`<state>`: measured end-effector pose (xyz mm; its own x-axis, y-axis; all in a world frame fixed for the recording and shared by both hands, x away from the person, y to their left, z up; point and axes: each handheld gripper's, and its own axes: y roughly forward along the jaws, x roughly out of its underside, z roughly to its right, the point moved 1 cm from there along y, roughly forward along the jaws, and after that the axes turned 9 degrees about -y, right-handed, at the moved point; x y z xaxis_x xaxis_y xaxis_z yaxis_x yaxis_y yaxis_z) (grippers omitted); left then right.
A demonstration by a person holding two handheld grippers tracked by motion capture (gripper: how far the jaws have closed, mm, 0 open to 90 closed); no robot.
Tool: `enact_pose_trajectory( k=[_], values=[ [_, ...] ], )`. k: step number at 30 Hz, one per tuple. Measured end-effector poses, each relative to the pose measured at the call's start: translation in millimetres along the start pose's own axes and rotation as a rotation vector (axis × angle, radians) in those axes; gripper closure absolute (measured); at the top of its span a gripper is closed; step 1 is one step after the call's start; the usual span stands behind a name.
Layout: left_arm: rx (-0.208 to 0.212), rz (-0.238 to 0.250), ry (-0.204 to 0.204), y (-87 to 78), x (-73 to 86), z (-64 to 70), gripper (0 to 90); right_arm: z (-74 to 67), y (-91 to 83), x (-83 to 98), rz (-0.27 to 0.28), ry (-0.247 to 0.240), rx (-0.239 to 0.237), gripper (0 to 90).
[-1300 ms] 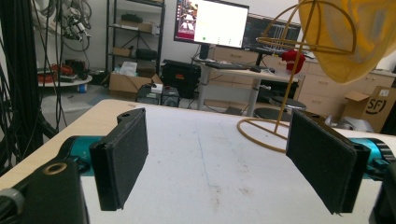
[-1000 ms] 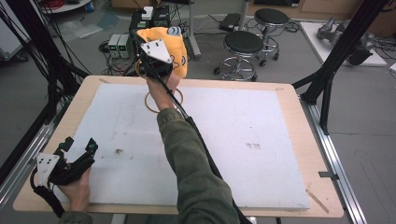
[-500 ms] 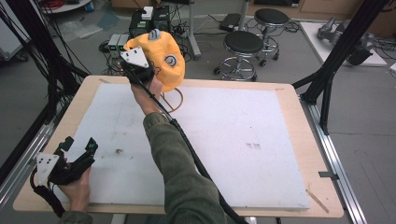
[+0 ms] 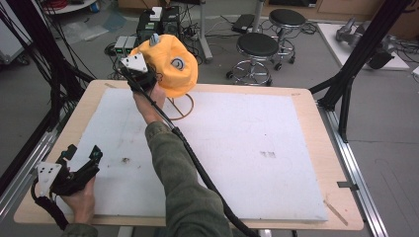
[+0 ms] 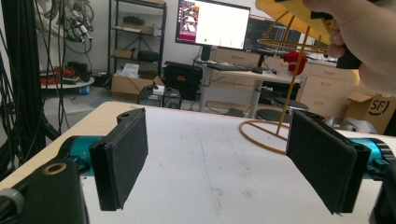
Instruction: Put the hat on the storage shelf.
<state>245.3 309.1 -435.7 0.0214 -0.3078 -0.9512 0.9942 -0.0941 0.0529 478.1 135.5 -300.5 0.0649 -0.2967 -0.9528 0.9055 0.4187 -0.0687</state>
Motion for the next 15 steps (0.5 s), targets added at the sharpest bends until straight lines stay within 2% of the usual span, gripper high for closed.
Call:
enact_pose_trajectory(
  k=[5,10,13,15],
  values=[
    [0.002,-0.001,-0.003,0.0,0.0,-0.3,21.2,-1.9,3.4,1.5,-0.029,-0.014,0.002,81.1],
    [0.002,0.0,-0.004,0.0,0.0,-0.3,21.2,-1.1,5.3,-1.2,-0.054,-0.029,0.014,76.0],
    [0.0,-0.001,-0.003,0.0,0.0,-0.3,21.2,-0.9,5.7,-2.2,-0.069,-0.036,-0.001,66.2],
    [-0.002,0.0,-0.002,-0.1,0.0,-0.2,21.1,-0.3,6.4,-2.4,-0.08,-0.035,-0.04,57.9]
  ],
)
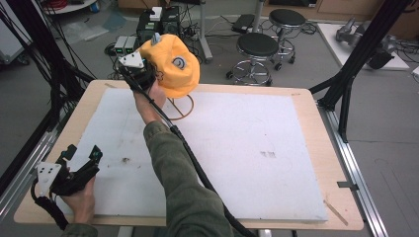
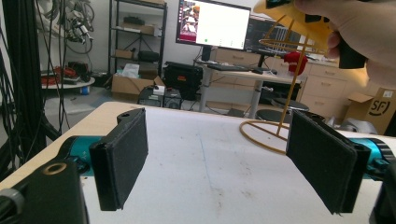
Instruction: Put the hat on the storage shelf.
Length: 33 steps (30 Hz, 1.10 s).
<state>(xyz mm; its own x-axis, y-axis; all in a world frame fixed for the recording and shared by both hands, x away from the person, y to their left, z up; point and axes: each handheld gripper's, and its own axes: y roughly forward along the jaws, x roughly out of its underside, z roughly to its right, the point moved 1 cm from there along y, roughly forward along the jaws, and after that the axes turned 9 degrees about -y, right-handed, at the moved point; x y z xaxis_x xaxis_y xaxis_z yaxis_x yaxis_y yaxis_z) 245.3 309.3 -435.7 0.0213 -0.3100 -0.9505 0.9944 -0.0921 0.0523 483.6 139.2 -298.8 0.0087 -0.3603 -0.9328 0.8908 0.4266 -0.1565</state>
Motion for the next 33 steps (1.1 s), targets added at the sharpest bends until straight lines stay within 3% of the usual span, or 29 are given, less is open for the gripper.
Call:
enact_pose_trajectory(
  k=[6,15,28,33],
  values=[
    [-0.001,0.001,0.002,-0.3,-0.2,-0.3,21.1,-2.7,-2.9,-2.2,0.0,-0.014,-0.009,45.3],
    [-0.001,0.004,-0.004,-0.6,-0.5,-0.5,21.1,1.0,-12.5,-10.1,0.033,0.017,-0.007,29.0],
    [0.001,0.005,-0.004,-0.7,-0.6,-0.3,21.1,10.0,-24.1,-18.2,0.062,0.036,-0.008,12.3],
    [0.0,0.006,-0.003,-0.9,-0.7,-0.2,21.2,16.0,-34.2,-22.2,0.083,0.036,-0.008,11.6]
  ],
)
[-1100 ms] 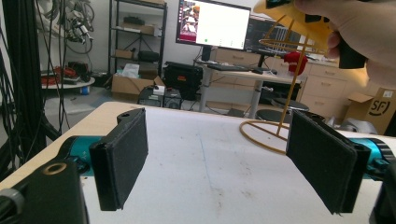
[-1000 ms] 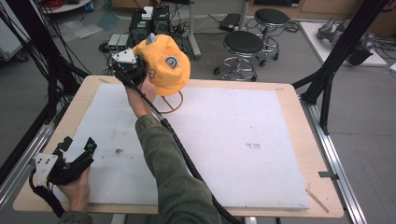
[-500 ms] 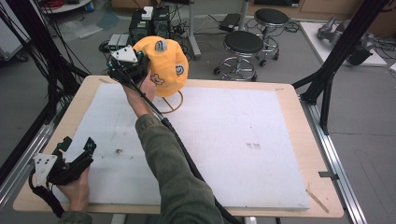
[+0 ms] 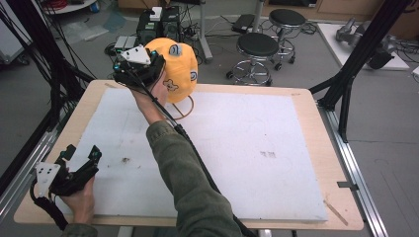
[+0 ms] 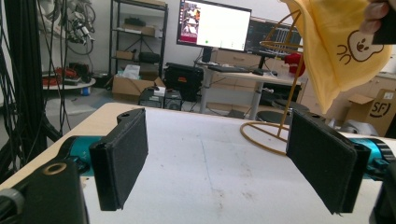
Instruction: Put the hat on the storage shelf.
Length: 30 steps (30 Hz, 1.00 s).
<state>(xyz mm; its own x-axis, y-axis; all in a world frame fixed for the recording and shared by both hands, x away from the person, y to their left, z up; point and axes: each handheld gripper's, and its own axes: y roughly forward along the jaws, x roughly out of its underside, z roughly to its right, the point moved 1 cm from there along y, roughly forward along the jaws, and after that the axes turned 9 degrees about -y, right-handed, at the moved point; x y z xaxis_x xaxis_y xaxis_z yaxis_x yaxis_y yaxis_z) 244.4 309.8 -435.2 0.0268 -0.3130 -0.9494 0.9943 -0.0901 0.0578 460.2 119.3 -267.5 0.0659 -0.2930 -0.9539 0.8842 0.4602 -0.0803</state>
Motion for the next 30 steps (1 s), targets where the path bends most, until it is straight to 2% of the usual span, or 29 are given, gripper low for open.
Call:
enact_pose_trajectory(
  k=[4,11,18,23,30],
  values=[
    [0.003,-0.002,0.004,-0.2,-0.2,0.3,21.1,7.3,-7.9,-2.6,0.004,0.003,0.002,10.9],
    [0.001,-0.001,0.005,-0.5,-0.3,0.3,21.2,28.3,-23.4,-2.3,0.015,0.023,0.026,9.7],
    [0.006,-0.003,0.015,-0.5,-0.2,2.8,21.1,49.2,-41.6,6.2,0.019,0.068,0.049,9.7],
    [0.009,0.002,0.0,-0.6,-0.7,3.1,21.2,65.1,-55.9,11.5,0.031,0.085,0.073,9.8],
    [0.019,0.0,0.01,-0.2,-0.2,6.2,21.1,92.4,-80.7,23.3,0.036,0.106,0.113,9.8]
  ],
)
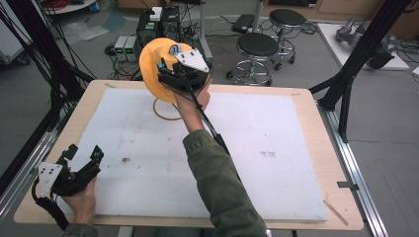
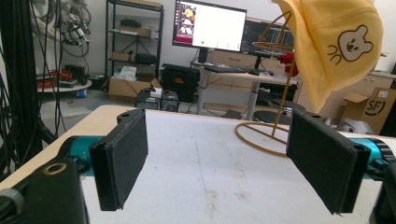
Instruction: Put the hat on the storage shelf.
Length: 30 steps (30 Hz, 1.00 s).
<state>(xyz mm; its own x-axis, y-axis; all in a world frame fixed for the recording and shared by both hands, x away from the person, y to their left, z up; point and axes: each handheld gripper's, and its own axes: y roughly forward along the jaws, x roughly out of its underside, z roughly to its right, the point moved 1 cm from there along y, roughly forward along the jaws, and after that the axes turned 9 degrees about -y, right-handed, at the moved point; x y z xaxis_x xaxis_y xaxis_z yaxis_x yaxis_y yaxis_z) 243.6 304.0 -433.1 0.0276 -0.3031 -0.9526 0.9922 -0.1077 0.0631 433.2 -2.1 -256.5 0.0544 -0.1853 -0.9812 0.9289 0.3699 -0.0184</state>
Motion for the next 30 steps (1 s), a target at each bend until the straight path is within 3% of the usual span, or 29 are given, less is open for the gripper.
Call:
enact_pose_trajectory(
  k=[14,20,30],
  values=[
    [0.009,-0.001,0.008,-1.5,-0.1,4.2,21.1,73.4,-52.9,20.6,-0.001,0.052,0.091,9.8],
    [0.006,-0.003,0.01,-1.8,-0.1,3.8,21.2,92.0,-71.6,30.7,-0.012,0.048,0.114,9.8],
    [0.009,-0.007,0.016,-2.1,0.0,5.4,21.2,109.1,-96.7,46.0,-0.029,0.041,0.126,9.8]
  ],
)
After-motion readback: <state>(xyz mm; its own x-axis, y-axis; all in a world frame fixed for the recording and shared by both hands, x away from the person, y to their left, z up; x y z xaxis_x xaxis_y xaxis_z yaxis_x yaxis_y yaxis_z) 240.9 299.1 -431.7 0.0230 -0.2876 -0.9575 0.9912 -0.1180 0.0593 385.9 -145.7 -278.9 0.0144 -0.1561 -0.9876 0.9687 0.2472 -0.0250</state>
